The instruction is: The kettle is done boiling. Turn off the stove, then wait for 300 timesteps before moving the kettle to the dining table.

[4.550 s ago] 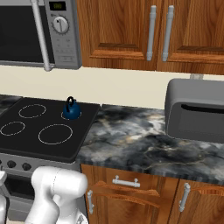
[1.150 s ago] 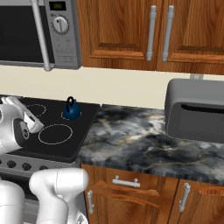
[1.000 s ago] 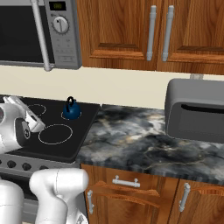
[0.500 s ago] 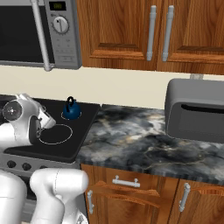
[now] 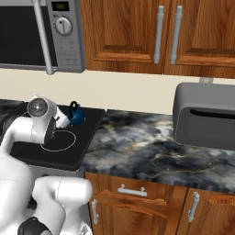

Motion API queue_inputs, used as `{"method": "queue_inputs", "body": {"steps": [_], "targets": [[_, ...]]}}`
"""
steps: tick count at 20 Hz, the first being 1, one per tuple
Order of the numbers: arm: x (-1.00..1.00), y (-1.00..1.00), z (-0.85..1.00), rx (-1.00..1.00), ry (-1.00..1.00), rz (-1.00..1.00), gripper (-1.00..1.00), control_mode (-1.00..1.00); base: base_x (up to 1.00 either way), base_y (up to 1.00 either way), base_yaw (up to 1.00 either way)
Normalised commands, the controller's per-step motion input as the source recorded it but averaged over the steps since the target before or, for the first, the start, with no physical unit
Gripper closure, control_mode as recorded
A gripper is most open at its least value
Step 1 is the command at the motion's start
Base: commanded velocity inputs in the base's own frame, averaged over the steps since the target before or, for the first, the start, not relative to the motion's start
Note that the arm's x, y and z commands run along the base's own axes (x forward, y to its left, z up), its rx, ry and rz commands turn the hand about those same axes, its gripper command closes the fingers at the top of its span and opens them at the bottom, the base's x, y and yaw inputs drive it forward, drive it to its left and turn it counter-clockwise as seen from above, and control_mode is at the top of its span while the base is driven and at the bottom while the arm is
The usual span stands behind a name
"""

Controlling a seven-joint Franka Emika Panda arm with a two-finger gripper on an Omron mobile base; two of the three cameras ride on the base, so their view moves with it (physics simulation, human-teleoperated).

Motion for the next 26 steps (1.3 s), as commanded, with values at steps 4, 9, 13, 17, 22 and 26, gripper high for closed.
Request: {"method": "queue_inputs", "body": {"steps": [4, 9, 13, 17, 22, 26], "targets": [[0.24, 0.00, 0.00, -0.03, 0.08, 0.06, -1.00, -1.00, 0.00, 0.00, 0.00], [0.15, 0.00, -0.04, -0.11, 0.04, 0.04, -1.00, -1.00, 0.00, 0.00, 0.00], [0.16, 0.00, -0.01, -0.15, 0.04, 0.05, -1.00, -1.00, 0.00, 0.00, 0.00], [0.14, 0.00, 0.00, -0.12, 0.04, 0.08, -1.00, -1.00, 0.00, 0.00, 0.00], [0.14, 0.00, 0.00, -0.10, 0.04, 0.08, -1.00, -1.00, 0.00, 0.00, 0.00], [0.02, 0.00, -0.12, -0.07, 0.00, 0.08, -1.00, -1.00, 0.00, 0.00, 0.00]]}}
